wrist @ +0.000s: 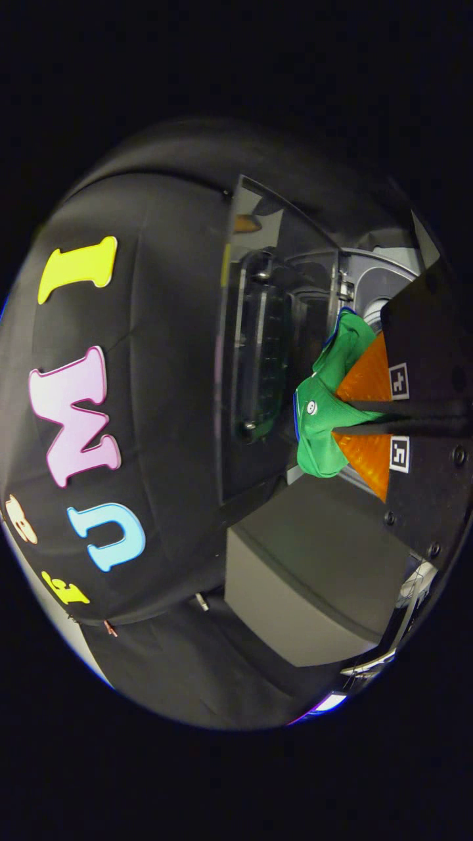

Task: Put the clothes into the washing machine and then close the washing machine lid.

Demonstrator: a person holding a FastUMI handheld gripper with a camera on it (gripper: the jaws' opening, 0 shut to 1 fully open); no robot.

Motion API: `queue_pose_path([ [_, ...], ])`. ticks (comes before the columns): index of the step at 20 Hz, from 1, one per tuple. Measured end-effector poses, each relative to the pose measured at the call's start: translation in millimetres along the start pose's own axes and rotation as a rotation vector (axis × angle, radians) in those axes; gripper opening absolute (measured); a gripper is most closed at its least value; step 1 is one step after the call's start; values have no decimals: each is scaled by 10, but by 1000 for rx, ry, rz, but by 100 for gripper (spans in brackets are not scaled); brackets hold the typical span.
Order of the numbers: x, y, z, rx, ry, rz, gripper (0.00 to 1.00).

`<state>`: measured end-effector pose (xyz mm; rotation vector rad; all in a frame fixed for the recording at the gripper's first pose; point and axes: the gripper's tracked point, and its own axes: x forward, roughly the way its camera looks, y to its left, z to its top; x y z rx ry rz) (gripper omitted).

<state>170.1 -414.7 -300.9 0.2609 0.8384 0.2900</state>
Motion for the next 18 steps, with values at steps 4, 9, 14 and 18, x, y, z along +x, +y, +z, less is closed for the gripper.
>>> queue_pose_path([
  [4, 231, -230, -581, -27, 90, -78, 6],
  [9, 557, -534, -1246, 48, 205, -158, 6],
  [14, 863, -751, -1722, 101, 301, -229, 6],
  [18, 922, -764, -1849, 27, 324, -225, 6],
])
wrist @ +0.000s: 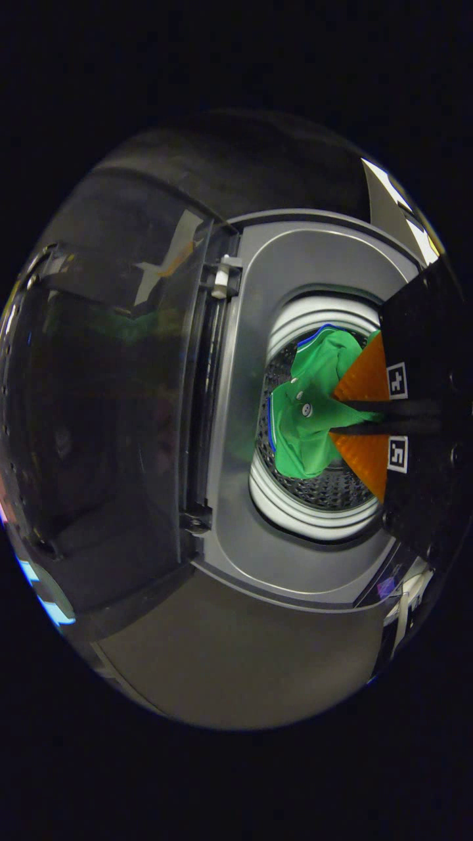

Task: Put the clothes into the washing machine and then close the washing machine lid.

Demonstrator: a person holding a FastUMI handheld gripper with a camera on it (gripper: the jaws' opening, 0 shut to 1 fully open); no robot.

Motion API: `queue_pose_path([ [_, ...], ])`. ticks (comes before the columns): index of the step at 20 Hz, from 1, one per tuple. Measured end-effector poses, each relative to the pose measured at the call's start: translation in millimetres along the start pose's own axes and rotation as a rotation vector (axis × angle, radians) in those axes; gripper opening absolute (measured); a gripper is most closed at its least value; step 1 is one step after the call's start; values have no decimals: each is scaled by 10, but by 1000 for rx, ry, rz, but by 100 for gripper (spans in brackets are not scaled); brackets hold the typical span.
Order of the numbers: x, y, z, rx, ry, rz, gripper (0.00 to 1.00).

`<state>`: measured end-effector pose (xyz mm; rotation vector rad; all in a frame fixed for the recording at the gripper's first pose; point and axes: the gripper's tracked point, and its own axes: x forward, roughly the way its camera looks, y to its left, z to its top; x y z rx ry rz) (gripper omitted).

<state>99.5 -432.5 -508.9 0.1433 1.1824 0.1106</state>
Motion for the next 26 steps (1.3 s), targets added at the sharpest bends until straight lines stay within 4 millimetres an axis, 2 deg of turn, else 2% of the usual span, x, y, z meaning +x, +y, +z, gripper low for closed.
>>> queue_pose_path([
  [3, 14, 7, -148, -87, 40, -11, 6],
  [7, 54, -17, -187, -112, 57, -35, 6],
  [11, 61, -20, -141, -127, 48, -39, 6],
  [16, 112, 20, 44, -137, 13, -39, 6],
  [18, 155, 26, 59, -118, -7, -41, 11],
  [22, 156, 10, 38, -69, -1, -61, 11],
  [25, 151, -21, 132, -45, -44, -78, 18],
  [26, 184, -9, 199, -33, -58, -74, 45],
])
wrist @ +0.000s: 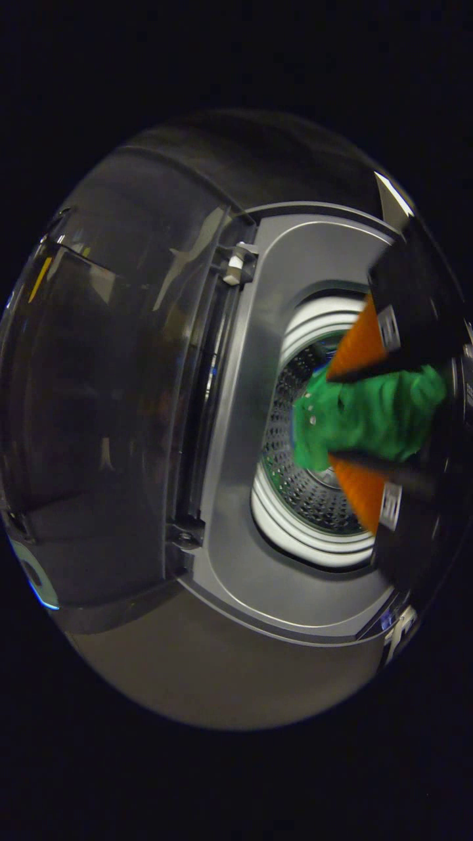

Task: Put the clothes into the washing machine and then close the washing machine lid.

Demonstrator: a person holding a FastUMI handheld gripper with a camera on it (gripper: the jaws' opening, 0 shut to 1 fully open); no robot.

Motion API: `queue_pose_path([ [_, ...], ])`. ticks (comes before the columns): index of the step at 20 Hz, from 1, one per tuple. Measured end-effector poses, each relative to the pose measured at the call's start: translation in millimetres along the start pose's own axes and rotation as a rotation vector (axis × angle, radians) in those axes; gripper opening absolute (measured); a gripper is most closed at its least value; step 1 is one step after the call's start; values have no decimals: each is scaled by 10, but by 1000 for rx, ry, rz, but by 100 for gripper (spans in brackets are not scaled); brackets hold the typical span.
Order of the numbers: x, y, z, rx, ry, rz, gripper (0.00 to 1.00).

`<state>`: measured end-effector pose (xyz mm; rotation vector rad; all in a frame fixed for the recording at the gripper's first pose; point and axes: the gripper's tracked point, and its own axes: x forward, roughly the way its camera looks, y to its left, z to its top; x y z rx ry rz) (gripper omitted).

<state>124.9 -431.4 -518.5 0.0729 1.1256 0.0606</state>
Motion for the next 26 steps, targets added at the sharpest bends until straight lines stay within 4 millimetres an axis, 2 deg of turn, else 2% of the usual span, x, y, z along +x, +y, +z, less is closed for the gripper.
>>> queue_pose_path([
  [2, -33, -62, 36, 8, -5, -25, 98],
  [5, -29, -16, 35, 46, 1, -29, 99],
  [7, -105, 105, 18, 79, 28, 4, 99],
  [13, -450, 53, 320, 41, -81, 1, 100],
  [15, -557, 70, 353, 100, -93, 13, 99],
  [18, -748, 72, 613, 159, -172, 22, 100],
  [21, -1013, 49, 903, 62, -261, -7, 99],
  [26, -1558, 323, 1428, 53, -426, 56, 99],
])
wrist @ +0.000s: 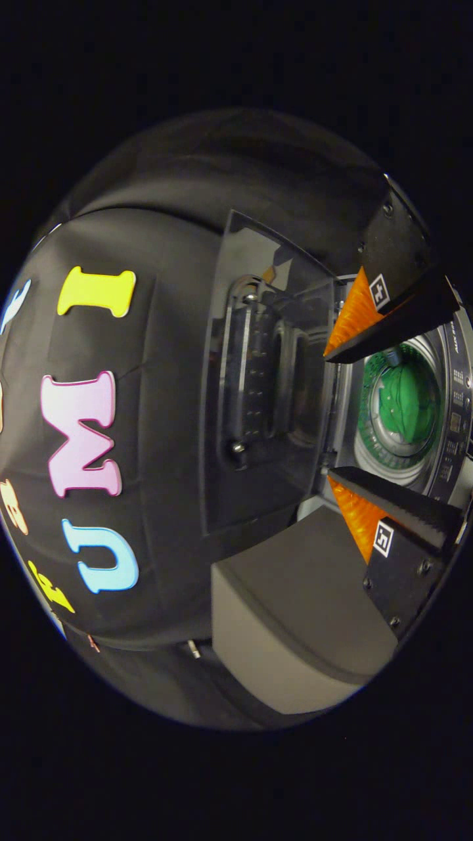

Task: Put the clothes into the washing machine and then close the washing machine lid.

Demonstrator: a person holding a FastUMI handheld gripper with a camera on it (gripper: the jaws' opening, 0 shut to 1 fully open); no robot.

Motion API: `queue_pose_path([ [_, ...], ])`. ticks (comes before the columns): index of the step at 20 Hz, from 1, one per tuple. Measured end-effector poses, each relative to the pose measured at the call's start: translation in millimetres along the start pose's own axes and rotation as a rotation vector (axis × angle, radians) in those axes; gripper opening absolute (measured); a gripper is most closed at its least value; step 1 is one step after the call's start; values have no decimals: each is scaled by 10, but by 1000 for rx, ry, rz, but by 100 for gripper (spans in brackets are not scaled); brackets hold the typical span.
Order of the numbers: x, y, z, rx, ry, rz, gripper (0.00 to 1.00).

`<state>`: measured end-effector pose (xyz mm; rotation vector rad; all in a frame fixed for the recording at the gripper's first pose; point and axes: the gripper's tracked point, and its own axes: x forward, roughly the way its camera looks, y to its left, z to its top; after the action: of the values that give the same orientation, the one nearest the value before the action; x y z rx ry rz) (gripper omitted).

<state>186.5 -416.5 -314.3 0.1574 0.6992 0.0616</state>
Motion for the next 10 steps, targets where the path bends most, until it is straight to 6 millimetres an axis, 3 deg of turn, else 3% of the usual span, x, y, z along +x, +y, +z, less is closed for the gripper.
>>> queue_pose_path([
  [7, -230, 104, 806, 62, -181, 19, 99],
  [10, -203, 73, 1212, 15, -276, 15, 99],
])
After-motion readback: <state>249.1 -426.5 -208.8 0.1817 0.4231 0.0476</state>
